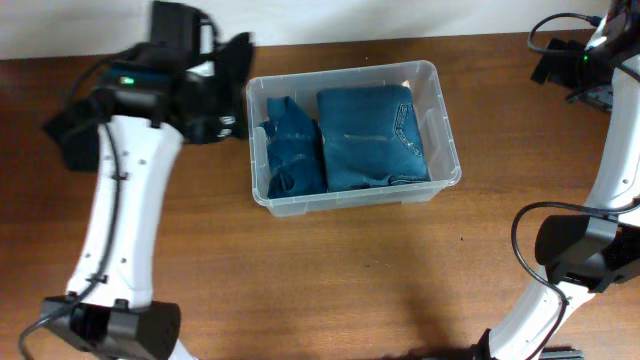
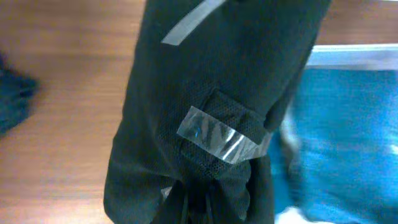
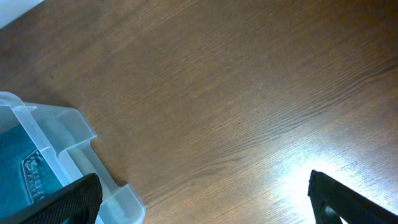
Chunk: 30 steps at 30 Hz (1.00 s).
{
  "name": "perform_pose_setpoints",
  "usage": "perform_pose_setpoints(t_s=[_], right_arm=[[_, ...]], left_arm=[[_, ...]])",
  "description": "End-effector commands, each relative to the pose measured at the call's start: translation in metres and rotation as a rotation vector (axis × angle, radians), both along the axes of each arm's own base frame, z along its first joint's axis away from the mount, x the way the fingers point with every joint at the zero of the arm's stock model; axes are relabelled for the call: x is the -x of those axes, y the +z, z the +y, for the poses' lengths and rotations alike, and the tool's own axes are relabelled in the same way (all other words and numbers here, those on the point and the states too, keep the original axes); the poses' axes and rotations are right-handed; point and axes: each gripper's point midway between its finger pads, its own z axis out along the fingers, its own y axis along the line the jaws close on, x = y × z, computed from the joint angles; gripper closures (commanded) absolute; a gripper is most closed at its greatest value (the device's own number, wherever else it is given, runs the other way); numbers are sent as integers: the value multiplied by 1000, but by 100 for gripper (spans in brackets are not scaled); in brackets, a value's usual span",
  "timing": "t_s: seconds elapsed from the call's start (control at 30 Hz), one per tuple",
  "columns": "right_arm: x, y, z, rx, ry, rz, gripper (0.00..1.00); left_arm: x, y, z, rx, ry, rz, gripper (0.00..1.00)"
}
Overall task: Pack container
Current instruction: 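Carry black garment with left gripper and lower onto teal garment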
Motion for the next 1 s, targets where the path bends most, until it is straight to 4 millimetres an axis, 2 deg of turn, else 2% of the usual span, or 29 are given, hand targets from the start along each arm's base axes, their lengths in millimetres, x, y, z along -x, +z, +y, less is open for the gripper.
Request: perform_pose_setpoints(t_s=[0.0, 0.17, 0.33, 0.53, 0.77, 0.8, 0.83, 0.93, 0.97], right_arm=[[1, 3, -2, 6, -16, -8, 2], [1, 3, -2, 6, -16, -8, 2], [1, 3, -2, 6, -16, -8, 2], [1, 3, -2, 6, -16, -8, 2], [1, 3, -2, 6, -16, -8, 2], [1, 3, -2, 6, -16, -8, 2], [1, 3, -2, 6, -16, -8, 2], [1, 3, -2, 6, -16, -8, 2], [1, 3, -2, 6, -16, -8, 2]], left_arm=[[7, 25, -23, 40, 42, -72, 99], [9, 12, -50, 22, 51, -56, 99], [6, -14, -77, 26, 46, -2, 99], [2, -40, -90, 18, 82, 44, 99], [1, -43, -91, 43, 122, 53, 99], [1, -43, -91, 43, 122, 52, 93], [1, -43, -91, 44, 122, 50, 78], [-1, -41, -92, 50, 121, 40, 21], [-2, -41, -93, 52, 120, 37, 13]])
